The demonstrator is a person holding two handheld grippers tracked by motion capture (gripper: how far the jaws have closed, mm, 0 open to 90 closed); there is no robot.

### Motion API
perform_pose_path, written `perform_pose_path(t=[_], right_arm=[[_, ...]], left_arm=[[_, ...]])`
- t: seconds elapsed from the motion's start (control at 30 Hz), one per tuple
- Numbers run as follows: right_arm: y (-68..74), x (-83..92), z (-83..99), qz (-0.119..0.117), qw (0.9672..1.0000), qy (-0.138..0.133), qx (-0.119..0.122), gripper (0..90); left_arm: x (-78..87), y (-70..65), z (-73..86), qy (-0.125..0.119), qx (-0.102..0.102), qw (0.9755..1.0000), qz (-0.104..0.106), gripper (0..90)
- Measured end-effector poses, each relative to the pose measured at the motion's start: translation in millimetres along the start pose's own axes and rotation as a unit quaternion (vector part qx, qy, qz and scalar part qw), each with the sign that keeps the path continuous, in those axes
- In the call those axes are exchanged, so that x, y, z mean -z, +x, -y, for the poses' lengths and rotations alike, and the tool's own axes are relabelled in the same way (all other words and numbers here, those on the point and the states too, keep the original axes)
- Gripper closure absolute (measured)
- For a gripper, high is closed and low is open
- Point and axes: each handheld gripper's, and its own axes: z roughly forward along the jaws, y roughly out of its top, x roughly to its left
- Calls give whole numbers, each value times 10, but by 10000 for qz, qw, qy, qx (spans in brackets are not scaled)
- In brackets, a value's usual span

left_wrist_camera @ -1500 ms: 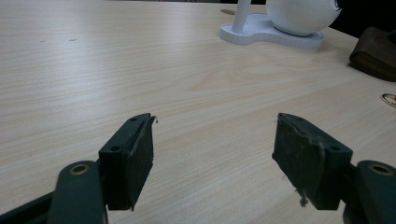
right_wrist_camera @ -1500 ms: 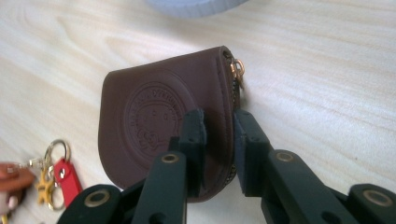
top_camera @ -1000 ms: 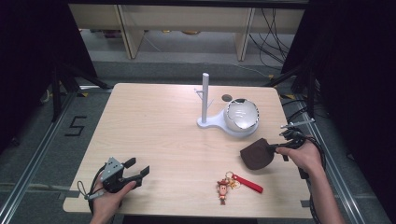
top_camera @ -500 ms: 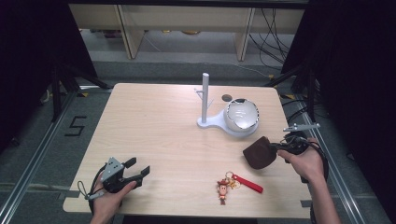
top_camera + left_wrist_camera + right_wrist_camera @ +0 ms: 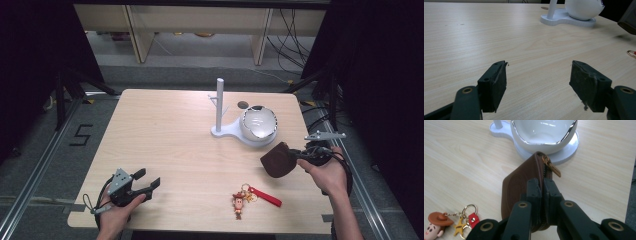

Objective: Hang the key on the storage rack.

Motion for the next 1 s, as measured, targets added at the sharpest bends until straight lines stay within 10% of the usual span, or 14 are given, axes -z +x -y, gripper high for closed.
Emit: perform_pose_path(t=[1.0], right_arm=[[36,110,-107,237,9971,-717,-123,849]], left_arm=[[21,19,-1,-37,-7,10000,-40,285]])
